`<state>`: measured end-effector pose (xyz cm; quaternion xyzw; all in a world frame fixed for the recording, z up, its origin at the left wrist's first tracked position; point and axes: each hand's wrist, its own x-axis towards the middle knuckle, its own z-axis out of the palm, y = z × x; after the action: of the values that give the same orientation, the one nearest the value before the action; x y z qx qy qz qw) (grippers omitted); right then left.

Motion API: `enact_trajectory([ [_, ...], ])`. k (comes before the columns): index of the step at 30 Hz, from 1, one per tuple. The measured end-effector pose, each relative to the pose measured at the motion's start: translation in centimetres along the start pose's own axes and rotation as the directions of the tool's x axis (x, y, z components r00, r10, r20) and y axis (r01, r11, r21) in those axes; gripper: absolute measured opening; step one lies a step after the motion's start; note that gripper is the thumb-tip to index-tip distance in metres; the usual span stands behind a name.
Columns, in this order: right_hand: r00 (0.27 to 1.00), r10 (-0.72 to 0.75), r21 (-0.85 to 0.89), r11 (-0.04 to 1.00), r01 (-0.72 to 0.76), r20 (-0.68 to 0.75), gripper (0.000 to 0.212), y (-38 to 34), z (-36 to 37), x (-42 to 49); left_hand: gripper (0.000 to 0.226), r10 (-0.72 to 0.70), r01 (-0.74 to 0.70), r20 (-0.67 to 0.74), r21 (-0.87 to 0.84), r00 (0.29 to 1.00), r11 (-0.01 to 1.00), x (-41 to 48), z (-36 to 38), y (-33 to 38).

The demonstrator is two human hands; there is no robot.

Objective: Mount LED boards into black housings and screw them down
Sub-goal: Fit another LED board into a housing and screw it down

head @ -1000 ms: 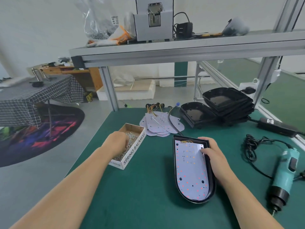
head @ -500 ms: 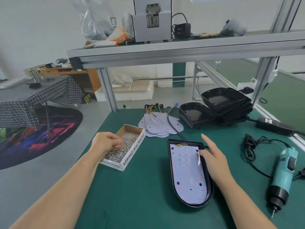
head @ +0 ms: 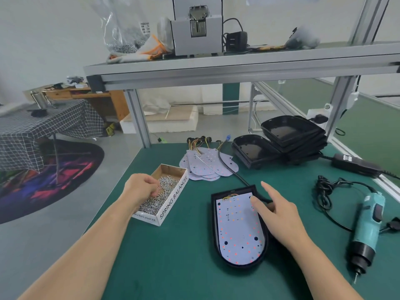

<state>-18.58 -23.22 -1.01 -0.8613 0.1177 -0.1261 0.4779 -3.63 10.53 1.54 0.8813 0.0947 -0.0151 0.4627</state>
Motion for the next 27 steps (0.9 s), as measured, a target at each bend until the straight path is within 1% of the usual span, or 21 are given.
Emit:
enact_trajectory([
  [1, 1.0, -0.003, -0.018, 1.0, 0.003, -0.015, 0.065, -0.1, -0.2, -0.1, 0.023, 0.06, -0.061, 0.012, 0.205, 0.998, 0.977, -0.2, 0.1, 0.2],
  [2, 0.999, -0.01, -0.03, 1.0, 0.009, -0.041, 0.064, -0.1, -0.4, -0.3, 0.027, 0.105, -0.112, 0.041, 0.379, 0.994, 0.918, -0.4, 0.3, 0.3],
  [3, 0.997, -0.013, -0.029, 1.0, 0.011, -0.077, 0.061, -0.1, -0.8, -0.4, 0.029, 0.134, -0.158, 0.083, 0.502, 0.987, 0.85, -0.7, 0.6, 0.4],
  [5, 0.982, -0.003, -0.013, 1.0, 0.001, -0.191, 0.051, -0.1, -1.8, -0.5, 0.03, 0.174, -0.234, 0.157, 0.65, 0.972, 0.723, -0.8, 1.0, 0.4],
  [7, 0.943, 0.011, -0.037, 0.999, -0.025, -0.331, 0.037, 0.3, -3.6, -0.4, 0.026, 0.198, -0.265, 0.179, 0.729, 0.964, 0.631, -0.8, 1.1, 0.6],
  [9, 0.89, 0.042, -0.097, 0.991, -0.096, -0.455, 0.024, 1.0, -6.1, 0.0, 0.02, 0.207, -0.277, 0.189, 0.756, 0.96, 0.593, -0.5, 1.1, 0.5],
  [11, 0.844, 0.081, -0.226, 0.946, -0.233, -0.531, 0.022, 2.2, -9.1, 0.1, 0.019, 0.203, -0.251, 0.156, 0.727, 0.967, 0.639, -0.3, 1.0, 0.3],
  [13, 0.82, 0.152, -0.364, 0.841, -0.401, -0.551, 0.033, 3.8, -11.9, 0.0, 0.023, 0.214, -0.22, 0.093, 0.678, 0.972, 0.701, -0.3, 0.8, 0.0],
  [15, 0.774, 0.226, -0.388, 0.761, -0.52, -0.592, 0.047, 5.5, -13.7, -0.2, 0.025, 0.241, -0.189, -0.005, 0.605, 0.97, 0.773, -0.4, 0.7, -0.4],
  [16, 0.753, 0.26, -0.374, 0.742, -0.556, -0.605, 0.054, 6.1, -14.3, -0.4, 0.024, 0.236, -0.167, -0.061, 0.537, 0.97, 0.827, -0.5, 0.6, -0.4],
  [17, 0.742, 0.298, -0.353, 0.733, -0.581, -0.601, 0.06, 6.6, -14.5, -0.7, 0.022, 0.197, -0.136, -0.106, 0.422, 0.975, 0.897, -0.5, 0.6, -0.4],
  [18, 0.738, 0.346, -0.336, 0.724, -0.603, -0.58, 0.065, 6.9, -14.5, -0.9, 0.021, 0.127, -0.092, -0.13, 0.246, 0.983, 0.965, -0.6, 0.7, -0.3],
  [19, 0.74, 0.392, -0.335, 0.708, -0.622, -0.546, 0.068, 7.0, -14.2, -1.1, 0.019, 0.03, -0.029, -0.118, 0.008, 0.993, 1.0, -0.5, 0.7, -0.1],
  [20, 0.746, 0.42, -0.345, 0.695, -0.631, -0.516, 0.068, 7.0, -13.9, -1.3, 0.015, -0.073, 0.056, -0.054, -0.267, 0.996, 0.962, -0.5, 0.6, 0.3],
  [21, 0.748, 0.433, -0.347, 0.692, -0.633, -0.502, 0.066, 7.1, -13.7, -1.3, 0.011, -0.146, 0.155, 0.059, -0.522, 0.988, 0.839, -0.5, 0.5, 0.8],
  [22, 0.744, 0.444, -0.322, 0.702, -0.635, -0.499, 0.064, 7.2, -13.7, -1.2, 0.011, -0.166, 0.248, 0.184, -0.703, 0.969, 0.666, -0.8, 0.5, 1.4],
  [23, 0.732, 0.464, -0.273, 0.717, -0.641, -0.499, 0.061, 7.3, -13.8, -1.2, 0.013, -0.158, 0.327, 0.287, -0.801, 0.945, 0.501, -1.2, 0.5, 2.0],
  [24, 0.719, 0.494, -0.182, 0.748, -0.638, -0.489, 0.057, 7.5, -14.0, -1.1, 0.014, -0.135, 0.391, 0.368, -0.842, 0.92, 0.372, -1.7, 0.5, 2.6],
  [25, 0.71, 0.529, -0.041, 0.788, -0.614, -0.465, 0.051, 7.4, -14.4, -1.3, 0.014, -0.101, 0.443, 0.433, -0.851, 0.896, 0.28, -2.2, 0.6, 3.2],
  [26, 0.704, 0.576, 0.158, 0.808, -0.568, -0.416, 0.043, 7.2, -14.6, -1.5, 0.014, -0.058, 0.488, 0.488, -0.844, 0.871, 0.221, -2.8, 0.8, 3.8],
  [27, 0.7, 0.631, 0.377, 0.77, -0.514, -0.334, 0.034, 6.8, -14.8, -1.6, 0.014, -0.014, 0.525, 0.532, -0.83, 0.846, 0.187, -3.4, 1.1, 4.4],
])
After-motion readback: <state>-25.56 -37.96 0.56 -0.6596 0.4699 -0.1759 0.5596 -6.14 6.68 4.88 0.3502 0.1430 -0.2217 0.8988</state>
